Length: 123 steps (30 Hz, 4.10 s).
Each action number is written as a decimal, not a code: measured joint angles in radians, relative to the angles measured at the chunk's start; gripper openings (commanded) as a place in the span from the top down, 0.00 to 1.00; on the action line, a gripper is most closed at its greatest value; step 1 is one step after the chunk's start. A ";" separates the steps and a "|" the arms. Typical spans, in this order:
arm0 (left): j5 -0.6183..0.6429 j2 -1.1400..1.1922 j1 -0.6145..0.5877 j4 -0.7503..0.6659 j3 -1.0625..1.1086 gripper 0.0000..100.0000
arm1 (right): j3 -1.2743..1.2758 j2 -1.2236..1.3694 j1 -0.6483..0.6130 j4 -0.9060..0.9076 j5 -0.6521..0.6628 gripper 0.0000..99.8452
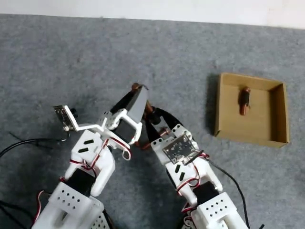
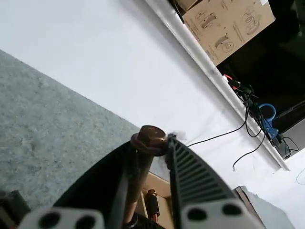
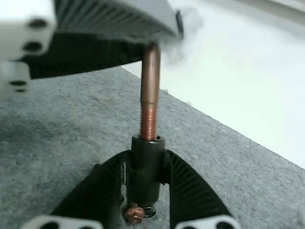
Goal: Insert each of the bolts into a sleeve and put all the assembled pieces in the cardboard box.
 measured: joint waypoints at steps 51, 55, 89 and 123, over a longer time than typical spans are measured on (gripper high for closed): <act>-0.025 -0.018 -0.304 -0.012 0.198 0.64 | 0.002 0.002 0.069 0.000 0.002 0.99; -0.015 -0.018 -0.319 -0.012 0.198 0.64 | 0.002 0.002 0.118 0.000 0.002 0.99; -0.127 -0.456 -0.491 0.626 0.207 0.64 | -0.480 0.706 0.744 0.000 -0.109 0.99; -0.127 -0.457 -0.557 0.631 0.203 0.64 | -1.364 1.539 0.806 0.578 -0.150 0.72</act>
